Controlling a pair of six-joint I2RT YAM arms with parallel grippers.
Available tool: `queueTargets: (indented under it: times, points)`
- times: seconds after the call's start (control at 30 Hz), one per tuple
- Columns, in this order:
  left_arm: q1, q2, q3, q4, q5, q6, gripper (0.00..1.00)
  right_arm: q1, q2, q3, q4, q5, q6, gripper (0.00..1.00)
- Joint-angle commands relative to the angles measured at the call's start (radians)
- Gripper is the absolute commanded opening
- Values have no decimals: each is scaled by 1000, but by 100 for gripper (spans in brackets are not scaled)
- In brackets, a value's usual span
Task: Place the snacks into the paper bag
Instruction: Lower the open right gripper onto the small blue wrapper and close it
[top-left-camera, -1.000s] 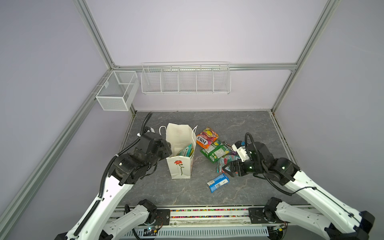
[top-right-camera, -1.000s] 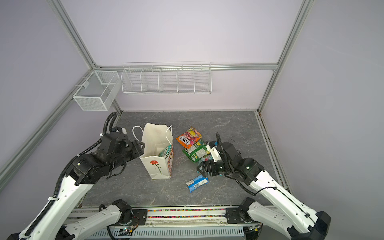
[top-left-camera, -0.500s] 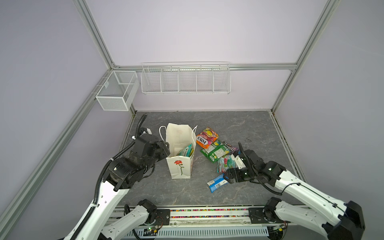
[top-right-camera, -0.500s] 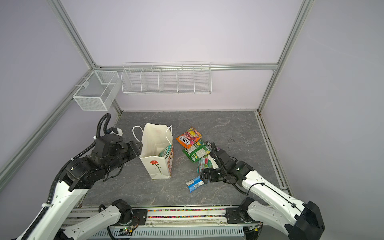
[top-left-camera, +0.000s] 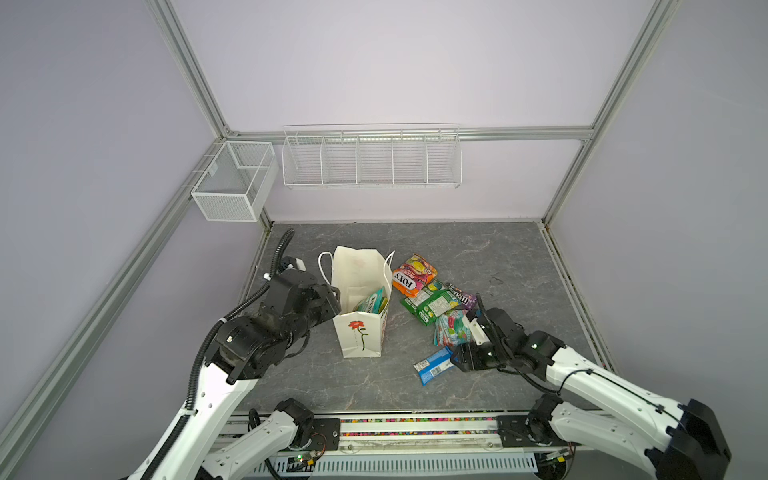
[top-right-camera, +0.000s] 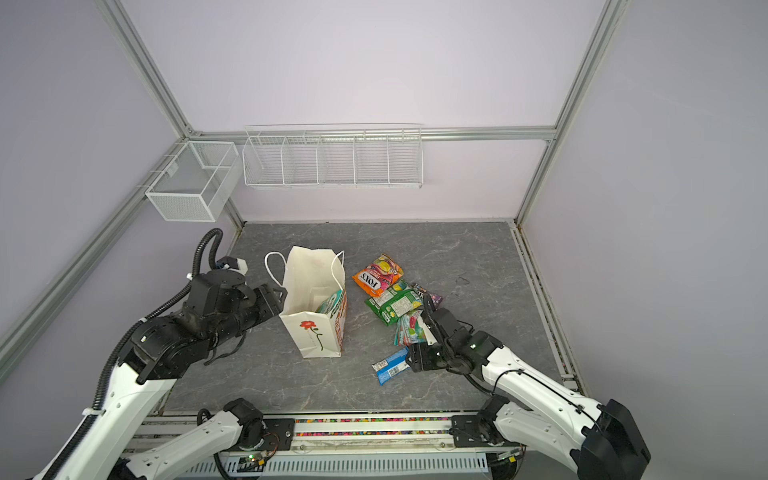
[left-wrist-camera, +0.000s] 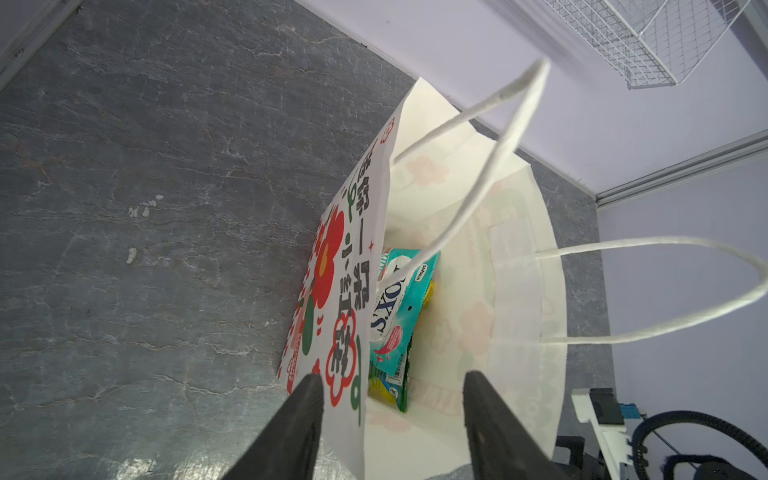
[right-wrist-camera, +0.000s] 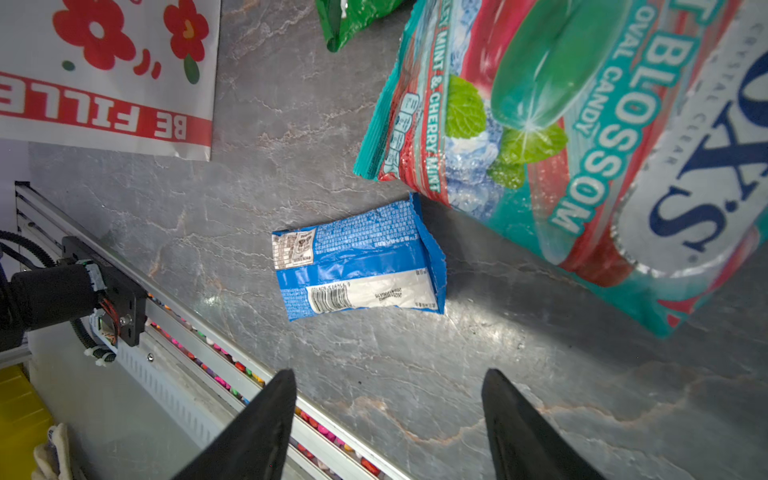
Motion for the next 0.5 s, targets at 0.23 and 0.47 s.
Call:
queueTargets:
  times: [0.23,0.47]
  points:
    - [16,163,99,-50,-108,140,56,1,97,50,41,27,-6,73]
    - [102,217,84,48,-14,187,52,-8,135,80,41,25,-33,71]
